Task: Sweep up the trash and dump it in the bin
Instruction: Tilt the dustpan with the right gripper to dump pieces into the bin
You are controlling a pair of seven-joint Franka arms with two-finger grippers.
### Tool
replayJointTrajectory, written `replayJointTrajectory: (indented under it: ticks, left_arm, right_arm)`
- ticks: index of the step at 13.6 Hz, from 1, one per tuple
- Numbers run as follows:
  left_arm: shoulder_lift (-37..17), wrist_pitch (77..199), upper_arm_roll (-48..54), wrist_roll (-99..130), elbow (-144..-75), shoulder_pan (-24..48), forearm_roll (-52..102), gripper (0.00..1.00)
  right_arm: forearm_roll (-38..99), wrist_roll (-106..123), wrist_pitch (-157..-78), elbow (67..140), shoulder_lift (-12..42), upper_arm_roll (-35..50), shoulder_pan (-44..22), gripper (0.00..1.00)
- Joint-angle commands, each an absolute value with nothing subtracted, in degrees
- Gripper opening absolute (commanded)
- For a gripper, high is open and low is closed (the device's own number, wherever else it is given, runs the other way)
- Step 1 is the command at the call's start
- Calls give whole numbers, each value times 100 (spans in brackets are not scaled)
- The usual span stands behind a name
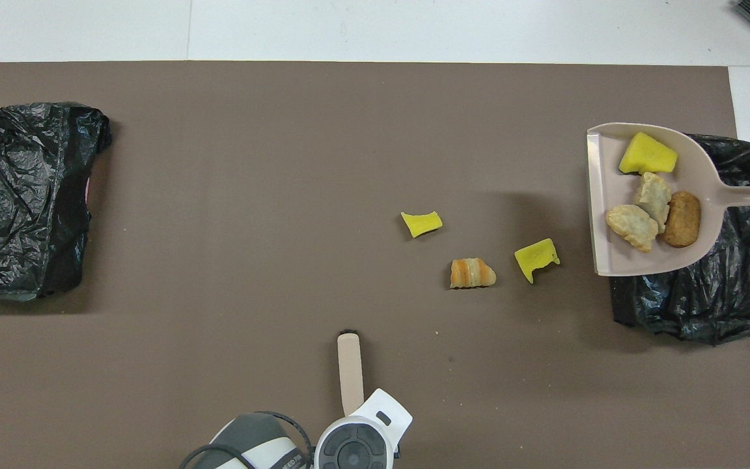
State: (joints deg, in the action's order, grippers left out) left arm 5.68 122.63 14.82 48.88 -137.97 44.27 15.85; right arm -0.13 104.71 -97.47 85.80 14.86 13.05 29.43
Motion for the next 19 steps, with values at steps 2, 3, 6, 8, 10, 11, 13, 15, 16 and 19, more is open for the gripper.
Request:
replayJointTrajectory:
  ticks: [2, 3, 6, 8, 10, 11, 13, 15, 16, 19]
  left_arm:
    - [501, 11918, 1477, 4729, -13054, 3956, 689, 100]
    - [440, 11840, 1468, 4615, -12808, 3755, 451, 100]
    - [308, 11821, 1476, 3634, -12219, 2756, 151, 100]
    - [272, 11821, 1468, 2939, -11963, 2226, 9, 100]
    - [264, 11795, 1468, 2183, -11665, 1559, 0, 100]
    - [264, 11804, 1468, 1936, -11541, 1277, 0, 100]
    - [290, 11734, 1468, 1488, -11252, 680, 0, 100]
    - [264, 11070, 1468, 908, -10647, 300, 0, 100]
    - [255, 10709, 1468, 609, -10374, 151, 0, 100]
    - [369, 10346, 1441, 211, -9968, -96, 0, 100]
  right_arm:
    - [-411, 10660, -9939, 8561, 1371, 933, 2936, 0]
    - [-657, 10800, -10088, 8569, 1345, 879, 2936, 0]
    - [-1281, 10811, -10476, 8631, 1292, 730, 2953, 0]
    - [-1982, 10295, -10765, 8893, 1170, 720, 2944, 0]
    - [-2529, 10186, -10898, 9262, 1011, 703, 2944, 0]
    - [-2749, 10195, -10916, 9472, 872, 703, 2997, 0]
    - [-3223, 10108, -11073, 9632, 800, 703, 2962, 0]
    - [-3942, 9819, -11144, 9659, 800, 721, 2840, 0]
    - [-4225, 9643, -11092, 9737, 756, 712, 2700, 0]
    - [-4754, 9431, -11065, 10036, 572, 712, 2575, 0]
